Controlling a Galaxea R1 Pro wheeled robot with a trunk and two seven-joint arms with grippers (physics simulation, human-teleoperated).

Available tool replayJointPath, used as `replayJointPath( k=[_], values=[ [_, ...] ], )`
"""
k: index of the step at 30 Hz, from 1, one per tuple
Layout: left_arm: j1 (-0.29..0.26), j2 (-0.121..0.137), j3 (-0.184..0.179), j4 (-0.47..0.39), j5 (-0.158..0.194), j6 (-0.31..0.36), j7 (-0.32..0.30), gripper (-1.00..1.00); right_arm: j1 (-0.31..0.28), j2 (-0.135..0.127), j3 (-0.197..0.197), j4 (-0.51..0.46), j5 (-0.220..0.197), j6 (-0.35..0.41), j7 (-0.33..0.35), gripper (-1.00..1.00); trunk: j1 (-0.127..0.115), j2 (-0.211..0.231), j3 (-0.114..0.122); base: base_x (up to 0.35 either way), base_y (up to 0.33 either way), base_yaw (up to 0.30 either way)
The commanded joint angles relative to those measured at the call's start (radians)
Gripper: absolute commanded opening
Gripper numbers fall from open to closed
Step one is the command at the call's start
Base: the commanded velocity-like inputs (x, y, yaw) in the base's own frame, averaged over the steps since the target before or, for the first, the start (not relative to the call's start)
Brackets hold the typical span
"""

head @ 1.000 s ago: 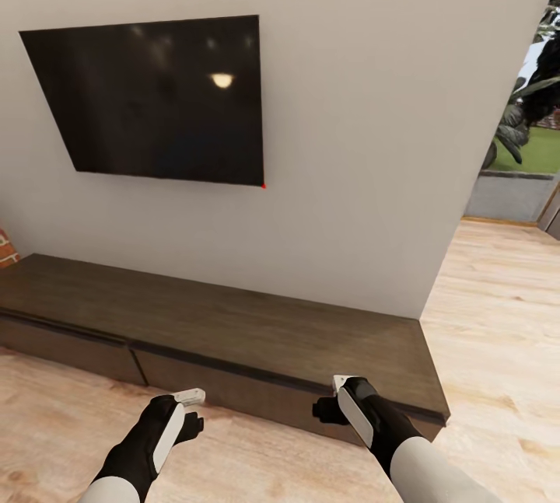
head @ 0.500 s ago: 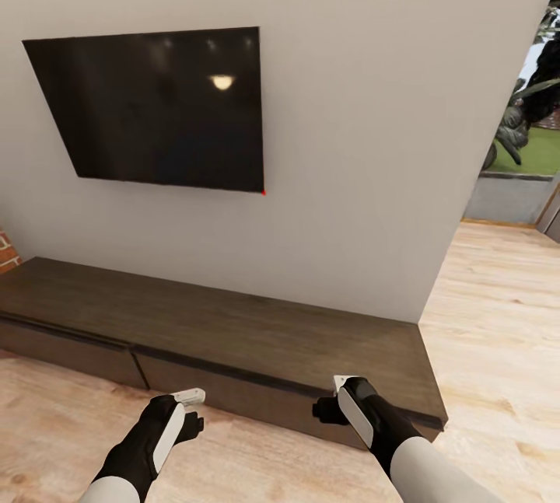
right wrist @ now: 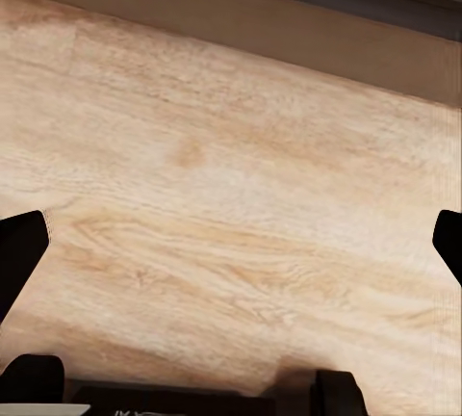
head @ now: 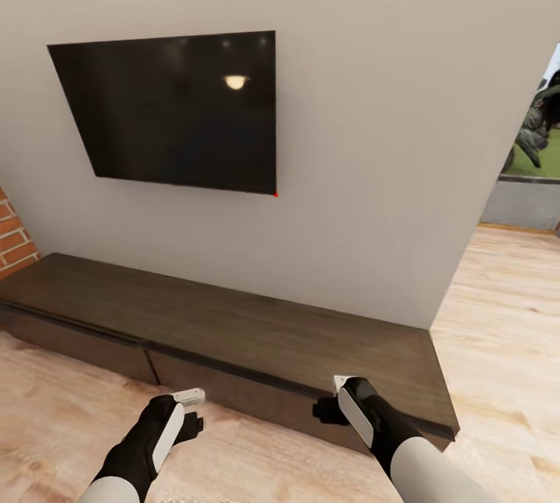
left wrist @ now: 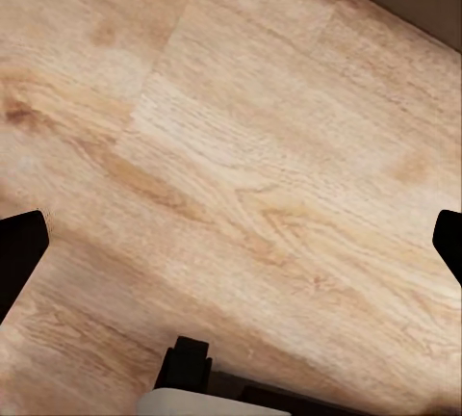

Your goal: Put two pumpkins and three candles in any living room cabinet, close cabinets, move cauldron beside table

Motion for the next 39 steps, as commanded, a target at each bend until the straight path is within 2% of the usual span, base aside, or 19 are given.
replayJointPath(
  k=[1,39],
  values=[
    [0.0,0.0,0.001,0.0,0.0,0.001,0.0,1.0,0.0,0.0,0.0,0.0,0.0,0.0,0.0,1.0,0.0,0.0,0.0,0.0,0.0,0.277],
    [0.0,0.0,0.0,0.0,0.0,0.001,-0.003,1.0,0.0,0.002,0.001,0.0,0.002,-0.001,0.0,1.0,0.0,0.0,0.0,0.0,0.0,0.285]
  ],
)
